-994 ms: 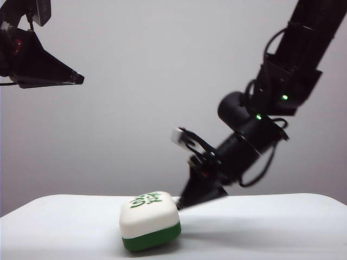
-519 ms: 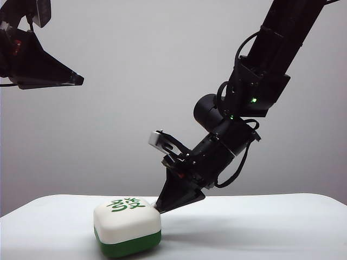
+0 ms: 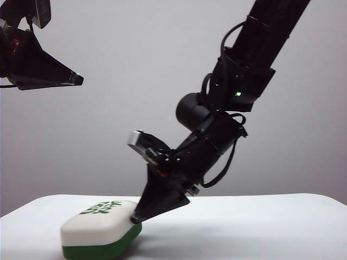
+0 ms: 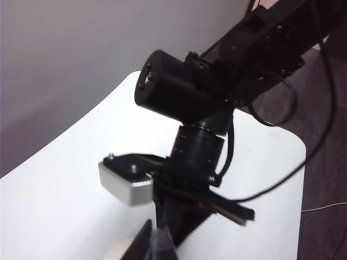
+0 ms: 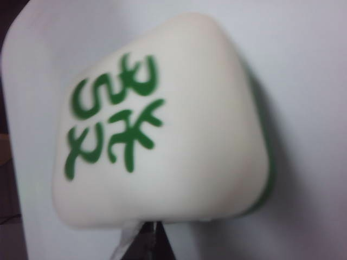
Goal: Move the foam mahjong from the right side of the table to the left side of the table.
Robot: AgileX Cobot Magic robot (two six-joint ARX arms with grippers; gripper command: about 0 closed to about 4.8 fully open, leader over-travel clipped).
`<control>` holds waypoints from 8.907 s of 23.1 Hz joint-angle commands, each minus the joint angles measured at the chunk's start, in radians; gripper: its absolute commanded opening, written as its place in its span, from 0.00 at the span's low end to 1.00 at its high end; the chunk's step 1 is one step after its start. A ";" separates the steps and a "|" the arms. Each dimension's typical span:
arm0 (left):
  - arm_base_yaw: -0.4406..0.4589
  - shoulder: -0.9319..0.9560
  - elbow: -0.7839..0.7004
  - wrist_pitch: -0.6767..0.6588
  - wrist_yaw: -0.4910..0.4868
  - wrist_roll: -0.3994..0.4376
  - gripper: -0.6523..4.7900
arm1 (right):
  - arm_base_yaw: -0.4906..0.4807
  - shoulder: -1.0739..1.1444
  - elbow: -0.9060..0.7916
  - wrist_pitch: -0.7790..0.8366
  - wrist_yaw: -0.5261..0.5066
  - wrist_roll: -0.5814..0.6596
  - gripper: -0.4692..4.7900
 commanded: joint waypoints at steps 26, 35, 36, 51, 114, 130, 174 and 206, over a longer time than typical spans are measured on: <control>0.061 -0.025 0.020 -0.421 -0.383 0.000 0.11 | 0.036 0.024 0.002 0.211 0.019 0.141 0.08; -0.064 -0.048 0.077 -0.646 -0.591 -0.100 0.11 | 0.038 0.024 0.002 0.264 0.011 0.178 0.08; -0.076 -0.055 0.077 -0.668 -0.604 -0.099 0.11 | 0.039 0.024 0.002 0.263 0.008 0.180 0.08; -0.129 -0.296 0.077 -0.853 -0.723 -0.043 0.11 | 0.066 0.052 0.005 0.312 0.013 0.283 0.08; -0.130 -0.558 0.116 -1.162 -0.742 -0.051 0.11 | 0.135 0.134 0.275 -0.045 0.054 0.143 0.08; -0.130 -0.558 0.119 -1.107 -0.741 -0.051 0.11 | 0.094 -0.065 0.274 -0.436 0.041 -0.017 0.08; -0.130 -1.157 -0.349 -0.357 -1.010 -0.399 0.11 | -0.586 -2.071 -0.974 0.001 0.497 0.416 0.08; -0.130 -1.266 -0.674 -0.112 -1.139 -0.365 0.12 | -0.584 -2.158 -1.335 0.101 0.650 0.451 0.08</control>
